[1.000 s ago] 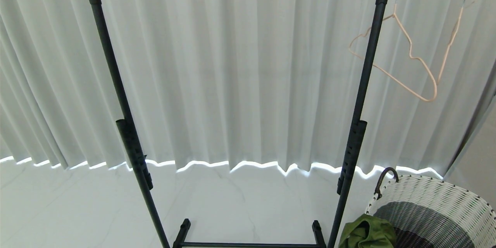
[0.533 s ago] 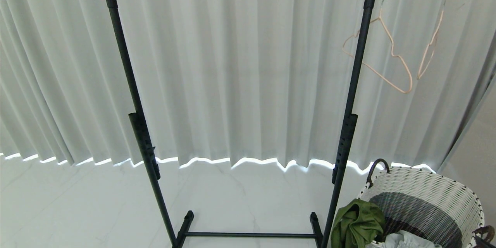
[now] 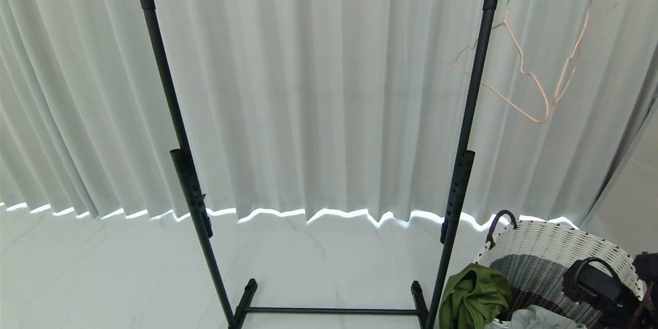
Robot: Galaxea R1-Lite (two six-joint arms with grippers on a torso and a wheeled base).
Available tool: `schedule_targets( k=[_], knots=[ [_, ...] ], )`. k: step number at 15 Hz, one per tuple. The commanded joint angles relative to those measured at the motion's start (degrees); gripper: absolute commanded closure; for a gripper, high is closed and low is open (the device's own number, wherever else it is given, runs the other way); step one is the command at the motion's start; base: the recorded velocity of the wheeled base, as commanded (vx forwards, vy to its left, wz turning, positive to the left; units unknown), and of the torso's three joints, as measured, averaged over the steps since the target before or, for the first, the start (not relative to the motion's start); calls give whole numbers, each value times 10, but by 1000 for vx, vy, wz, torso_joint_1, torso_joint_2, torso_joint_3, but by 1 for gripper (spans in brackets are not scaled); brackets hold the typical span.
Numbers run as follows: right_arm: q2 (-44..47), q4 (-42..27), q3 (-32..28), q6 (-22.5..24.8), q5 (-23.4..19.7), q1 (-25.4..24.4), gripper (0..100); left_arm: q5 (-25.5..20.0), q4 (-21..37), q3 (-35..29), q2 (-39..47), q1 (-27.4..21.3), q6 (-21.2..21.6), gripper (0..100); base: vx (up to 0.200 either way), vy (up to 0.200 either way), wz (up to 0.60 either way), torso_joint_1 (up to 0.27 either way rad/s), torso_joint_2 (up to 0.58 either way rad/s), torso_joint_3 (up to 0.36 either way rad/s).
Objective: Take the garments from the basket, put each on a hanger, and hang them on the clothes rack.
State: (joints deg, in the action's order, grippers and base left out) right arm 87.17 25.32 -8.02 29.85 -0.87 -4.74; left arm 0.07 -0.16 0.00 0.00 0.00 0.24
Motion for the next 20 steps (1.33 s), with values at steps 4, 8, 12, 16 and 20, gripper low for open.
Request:
schedule_targets(
  k=[4, 8, 12, 16, 20],
  knots=[
    [187, 133, 34, 7, 1, 6, 0, 0, 0, 0, 1, 0, 0, 0, 0, 0, 0, 0, 0, 0],
    [239, 185, 29, 6, 3, 8, 0, 0, 0, 0, 1, 0, 0, 0, 0, 0, 0, 0, 0, 0],
    [271, 234, 18, 6, 40, 19, 0, 0, 0, 0, 1, 0, 0, 0, 0, 0, 0, 0, 0, 0],
    [269, 245, 19, 5, 47, 24, 100, 0, 0, 0, 1, 0, 0, 0, 0, 0, 0, 0, 0, 0],
    [193, 253, 42, 9, 61, 21, 100, 0, 0, 0, 1, 0, 0, 0, 0, 0, 0, 0, 0, 0]
  ],
)
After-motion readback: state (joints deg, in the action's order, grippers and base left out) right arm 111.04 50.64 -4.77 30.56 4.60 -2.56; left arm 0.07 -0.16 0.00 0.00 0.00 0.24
